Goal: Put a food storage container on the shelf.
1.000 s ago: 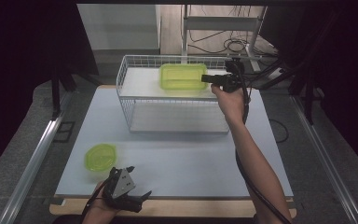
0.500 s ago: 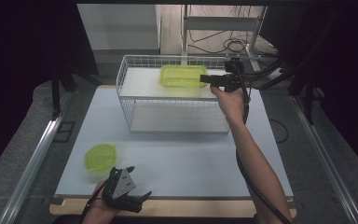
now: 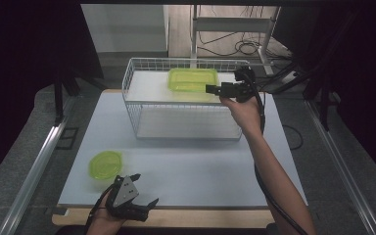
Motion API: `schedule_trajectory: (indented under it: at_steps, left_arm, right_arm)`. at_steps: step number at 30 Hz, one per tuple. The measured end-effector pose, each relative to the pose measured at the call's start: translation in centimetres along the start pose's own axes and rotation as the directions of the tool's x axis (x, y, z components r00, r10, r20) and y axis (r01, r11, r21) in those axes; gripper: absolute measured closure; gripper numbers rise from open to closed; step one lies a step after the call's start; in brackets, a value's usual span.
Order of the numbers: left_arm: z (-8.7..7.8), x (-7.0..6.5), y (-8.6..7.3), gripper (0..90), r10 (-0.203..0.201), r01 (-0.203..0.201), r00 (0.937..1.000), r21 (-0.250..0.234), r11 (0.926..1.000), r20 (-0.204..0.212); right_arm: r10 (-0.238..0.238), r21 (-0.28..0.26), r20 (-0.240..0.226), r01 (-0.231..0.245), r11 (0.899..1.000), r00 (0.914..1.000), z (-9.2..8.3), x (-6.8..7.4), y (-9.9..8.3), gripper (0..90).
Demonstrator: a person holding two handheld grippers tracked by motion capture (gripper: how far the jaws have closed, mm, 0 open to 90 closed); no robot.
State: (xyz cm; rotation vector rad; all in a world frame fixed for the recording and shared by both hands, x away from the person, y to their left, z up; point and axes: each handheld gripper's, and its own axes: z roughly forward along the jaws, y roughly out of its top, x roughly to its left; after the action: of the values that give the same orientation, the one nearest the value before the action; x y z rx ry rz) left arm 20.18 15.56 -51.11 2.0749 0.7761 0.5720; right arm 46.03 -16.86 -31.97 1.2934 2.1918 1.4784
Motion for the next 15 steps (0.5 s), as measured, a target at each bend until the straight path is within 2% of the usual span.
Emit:
schedule_trajectory:
  at_steps: [3, 6, 9, 13, 15]
  left_arm:
    - [0.1, -0.2, 0.0, 5.6, 0.004, -0.003, 1.0, 0.022, 0.9997, -0.007]
    - [0.1, -0.3, 0.1, 6.0, 0.003, -0.003, 1.0, 0.032, 0.9995, -0.009]
    - [0.1, -0.3, 0.2, 7.3, -0.022, 0.022, 0.9998, 0.026, 0.9994, -0.005]
    - [0.0, -0.1, 0.2, 7.7, -0.026, 0.026, 0.9996, 0.032, 0.9991, -0.006]
    - [0.0, -0.2, 0.2, 8.3, -0.032, 0.031, 0.9995, 0.037, 0.9988, 0.007]
  right_arm:
    - [-0.011, -0.005, -0.01, 0.011, 1.0, 0.9999, -0.4, 0.1, -0.5, 24.5]
    - [-0.041, 0.005, -0.009, 0.041, 0.999, 0.9991, -0.8, 0.3, -1.0, 23.9]
    - [-0.067, 0.01, -0.006, 0.067, 0.998, 0.9977, -1.2, 0.5, -1.4, 23.2]
    - [-0.094, 0.017, -0.015, 0.095, 0.995, 0.9954, -1.7, 0.9, -2.0, 22.5]
    - [-0.109, 0.018, -0.017, 0.109, 0.994, 0.9939, -1.9, 1.2, -2.3, 22.3]
